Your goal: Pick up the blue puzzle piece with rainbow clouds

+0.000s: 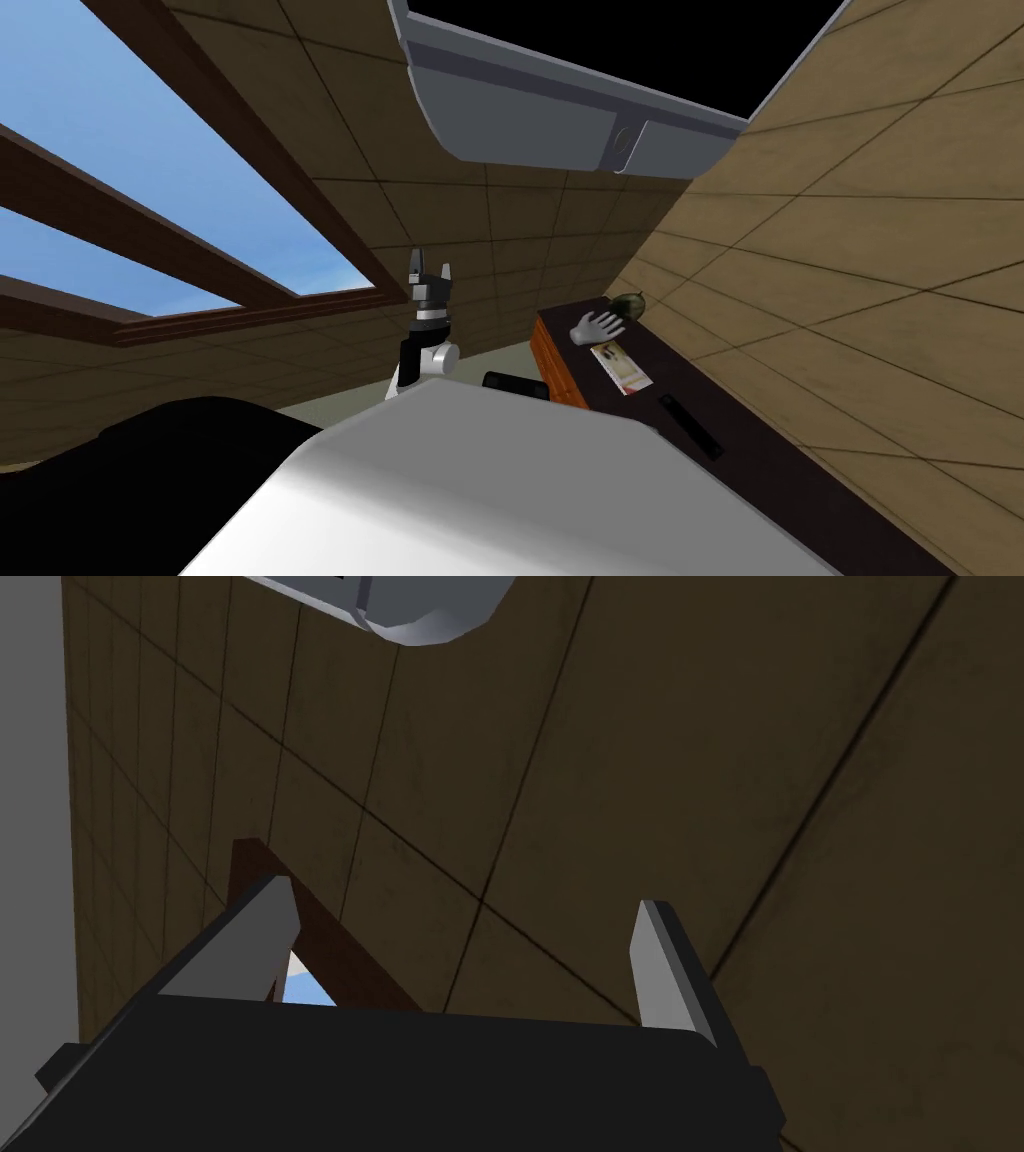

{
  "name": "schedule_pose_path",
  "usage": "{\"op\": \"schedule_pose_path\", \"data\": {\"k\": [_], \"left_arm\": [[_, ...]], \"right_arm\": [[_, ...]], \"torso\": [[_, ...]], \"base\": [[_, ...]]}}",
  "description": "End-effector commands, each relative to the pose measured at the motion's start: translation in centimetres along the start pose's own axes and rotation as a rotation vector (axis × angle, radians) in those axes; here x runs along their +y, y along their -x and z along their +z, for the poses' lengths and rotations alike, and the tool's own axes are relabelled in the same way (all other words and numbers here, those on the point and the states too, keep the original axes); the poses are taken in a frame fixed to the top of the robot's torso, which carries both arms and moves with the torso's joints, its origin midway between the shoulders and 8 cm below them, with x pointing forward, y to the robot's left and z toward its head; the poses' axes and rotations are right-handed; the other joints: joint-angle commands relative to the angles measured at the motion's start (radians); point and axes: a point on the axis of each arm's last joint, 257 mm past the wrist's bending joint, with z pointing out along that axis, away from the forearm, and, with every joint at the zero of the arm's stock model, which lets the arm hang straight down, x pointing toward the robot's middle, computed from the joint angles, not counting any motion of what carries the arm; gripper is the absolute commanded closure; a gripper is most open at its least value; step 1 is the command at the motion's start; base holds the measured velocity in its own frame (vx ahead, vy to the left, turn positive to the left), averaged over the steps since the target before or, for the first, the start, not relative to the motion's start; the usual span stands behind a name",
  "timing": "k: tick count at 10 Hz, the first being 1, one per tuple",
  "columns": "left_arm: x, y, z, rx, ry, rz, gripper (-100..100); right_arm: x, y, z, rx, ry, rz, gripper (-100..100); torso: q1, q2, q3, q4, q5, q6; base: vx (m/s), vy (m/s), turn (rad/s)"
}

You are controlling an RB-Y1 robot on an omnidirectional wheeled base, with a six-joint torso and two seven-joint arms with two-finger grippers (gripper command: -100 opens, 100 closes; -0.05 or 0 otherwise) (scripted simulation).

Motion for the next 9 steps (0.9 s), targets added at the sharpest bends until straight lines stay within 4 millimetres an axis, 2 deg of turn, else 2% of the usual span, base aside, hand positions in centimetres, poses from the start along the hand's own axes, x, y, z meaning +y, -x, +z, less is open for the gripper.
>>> {"op": "schedule_pose_path", "data": {"k": [1, 2, 3, 4, 5, 6, 8, 9], "left_arm": [[0.0, 0.0, 0.0, 0.000, 0.000, 0.000, 0], [0.0, 0.0, 0.0, 0.000, 0.000, 0.000, 0], [0.0, 0.0, 0.0, 0.000, 0.000, 0.000, 0], [0.0, 0.0, 0.0, 0.000, 0.000, 0.000, 0], [0.0, 0.0, 0.0, 0.000, 0.000, 0.000, 0], [0.0, 0.0, 0.0, 0.000, 0.000, 0.000, 0], [0.0, 0.0, 0.0, 0.000, 0.000, 0.000, 0], [0.0, 0.0, 0.0, 0.000, 0.000, 0.000, 0]], "right_arm": [[1.5, 0.1, -1.6, 0.038, 0.021, 0.043, 100], [3.2, 1.0, -2.6, 0.026, 0.052, 0.046, 100], [4.0, 0.5, -3.9, 0.066, 0.064, 0.074, 100], [5.4, 1.4, -4.9, 0.056, 0.091, 0.081, 100], [6.0, 0.5, -6.2, 0.100, 0.102, 0.101, 100], [7.5, 1.6, -7.2, 0.088, 0.132, 0.112, 100], [7.2, 1.1, -6.8, 0.089, 0.125, 0.110, 100], [7.3, 1.1, -6.9, 0.089, 0.128, 0.108, 0]], "torso": [[0.000, 0.000, 0.000, 0.000, 0.000, 0.000], [0.000, 0.000, 0.000, 0.001, 0.000, -0.001], [0.000, 0.000, 0.000, 0.000, 0.000, 0.000], [0.000, 0.000, 0.000, 0.001, 0.000, -0.001], [0.000, 0.000, 0.000, 0.000, -0.001, 0.001], [0.000, 0.000, 0.000, 0.000, 0.000, -0.001], [0.000, -0.001, -0.001, -0.001, -0.001, 0.002], [0.001, -0.002, -0.001, -0.001, -0.001, 0.001]], "base": [[-0.013, -0.027, 0.357], [-0.010, -0.025, 0.199], [-0.013, -0.018, 0.314], [-0.011, -0.026, 0.172], [-0.016, -0.024, 0.341], [-0.010, -0.025, 0.209], [-0.004, -0.007, -0.024], [0.000, 0.000, 0.000]]}}
